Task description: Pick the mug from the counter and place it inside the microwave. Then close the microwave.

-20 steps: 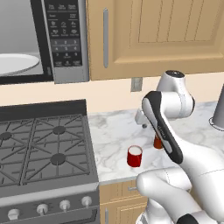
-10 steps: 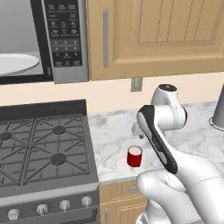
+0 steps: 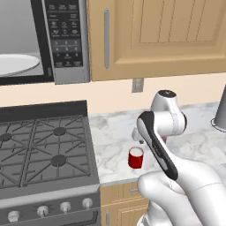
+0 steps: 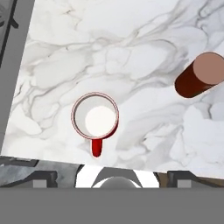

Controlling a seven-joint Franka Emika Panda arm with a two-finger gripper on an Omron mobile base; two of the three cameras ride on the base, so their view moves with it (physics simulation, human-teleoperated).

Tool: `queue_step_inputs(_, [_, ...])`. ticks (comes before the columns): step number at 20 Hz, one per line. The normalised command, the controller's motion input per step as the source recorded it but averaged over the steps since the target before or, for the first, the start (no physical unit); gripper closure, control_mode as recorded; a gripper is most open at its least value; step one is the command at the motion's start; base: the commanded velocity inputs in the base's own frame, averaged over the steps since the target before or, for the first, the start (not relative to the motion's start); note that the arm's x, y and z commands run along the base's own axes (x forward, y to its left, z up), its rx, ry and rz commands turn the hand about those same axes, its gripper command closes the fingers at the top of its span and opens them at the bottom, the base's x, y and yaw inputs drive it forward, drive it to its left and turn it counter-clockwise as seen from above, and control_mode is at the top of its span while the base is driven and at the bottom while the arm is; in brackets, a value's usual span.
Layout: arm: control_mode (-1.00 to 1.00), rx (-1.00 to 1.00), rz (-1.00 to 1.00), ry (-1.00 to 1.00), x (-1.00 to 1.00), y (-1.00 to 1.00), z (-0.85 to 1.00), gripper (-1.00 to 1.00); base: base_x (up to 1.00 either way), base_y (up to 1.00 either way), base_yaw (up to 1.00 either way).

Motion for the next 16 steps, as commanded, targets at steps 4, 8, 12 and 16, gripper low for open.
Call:
queue_step_inputs(4, [-1.00, 0.00, 0.00, 0.00, 0.00, 0.01, -0.22, -1.00, 0.00, 0.00, 0.00])
queue_step_inputs(8, [-1.00, 0.00, 0.00, 0.00, 0.00, 0.00, -0.23, -1.00, 0.00, 0.00, 0.00])
queue_step_inputs(12, [-1.00, 0.00, 0.00, 0.00, 0.00, 0.01, -0.25, -1.00, 0.00, 0.00, 0.00])
queue_step_inputs(16, [-1.00, 0.00, 0.00, 0.00, 0.00, 0.01, -0.23, -1.00, 0.00, 0.00, 0.00])
